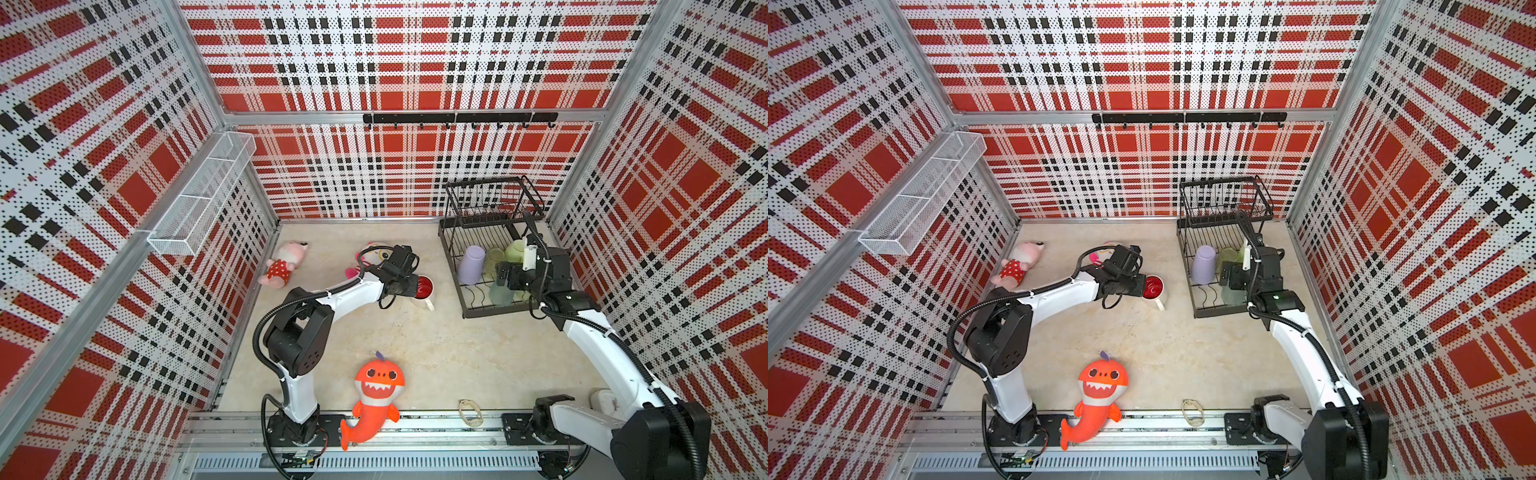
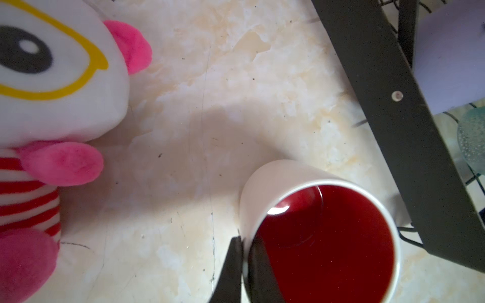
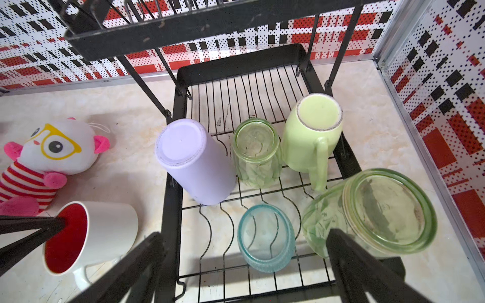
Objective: Load cups into a dish rack
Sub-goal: Move the cup to the center of the table, then pick up the cup from the center of the table.
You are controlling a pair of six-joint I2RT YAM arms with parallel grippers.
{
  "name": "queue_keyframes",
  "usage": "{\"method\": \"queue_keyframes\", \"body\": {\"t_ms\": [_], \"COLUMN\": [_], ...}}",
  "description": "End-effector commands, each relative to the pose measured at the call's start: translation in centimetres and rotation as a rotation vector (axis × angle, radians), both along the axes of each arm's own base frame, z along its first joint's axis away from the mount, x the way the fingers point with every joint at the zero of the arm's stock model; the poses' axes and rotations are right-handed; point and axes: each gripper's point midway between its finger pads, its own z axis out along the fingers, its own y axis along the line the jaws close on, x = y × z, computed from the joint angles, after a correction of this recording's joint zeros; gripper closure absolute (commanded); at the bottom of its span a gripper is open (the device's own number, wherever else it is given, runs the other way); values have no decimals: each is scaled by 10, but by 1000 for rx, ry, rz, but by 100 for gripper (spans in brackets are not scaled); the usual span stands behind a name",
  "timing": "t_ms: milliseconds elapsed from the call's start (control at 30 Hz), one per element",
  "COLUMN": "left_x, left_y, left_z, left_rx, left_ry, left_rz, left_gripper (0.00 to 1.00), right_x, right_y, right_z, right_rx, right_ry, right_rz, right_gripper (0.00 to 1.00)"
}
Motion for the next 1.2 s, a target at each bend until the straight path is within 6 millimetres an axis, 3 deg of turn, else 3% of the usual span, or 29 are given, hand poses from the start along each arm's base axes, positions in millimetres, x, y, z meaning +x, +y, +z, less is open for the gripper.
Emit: {"method": "queue_keyframes", "body": {"t_ms": [0,367,533,700,900,1167], "left_x": [5,10,11,11,11,15], "left_y": [-6,-22,-17,-12,-15,-20], "left_z": [21,20,8,6,-4,-25], "left_rx": [-7,-8,38,78,93,102], "left_ry": [-38,-23,8,9,25,62], "left_rz": [-28,-73,-58,-45,-62,-77], "left_gripper": [89,68,53,45,49,78], "right_x": [0,1,1,0,1,-1], "right_y": [0,0,0,0,1,-1], "right_z": [9,7,8,8,9,9], "right_rx": [7,1,-2,-5,-2,-6], "right_ry": [-35,-27,-25,-24,-25,-24], "right_rz": [7,9,10,11,16,10], "right_gripper": [0,0,0,0,0,0]}}
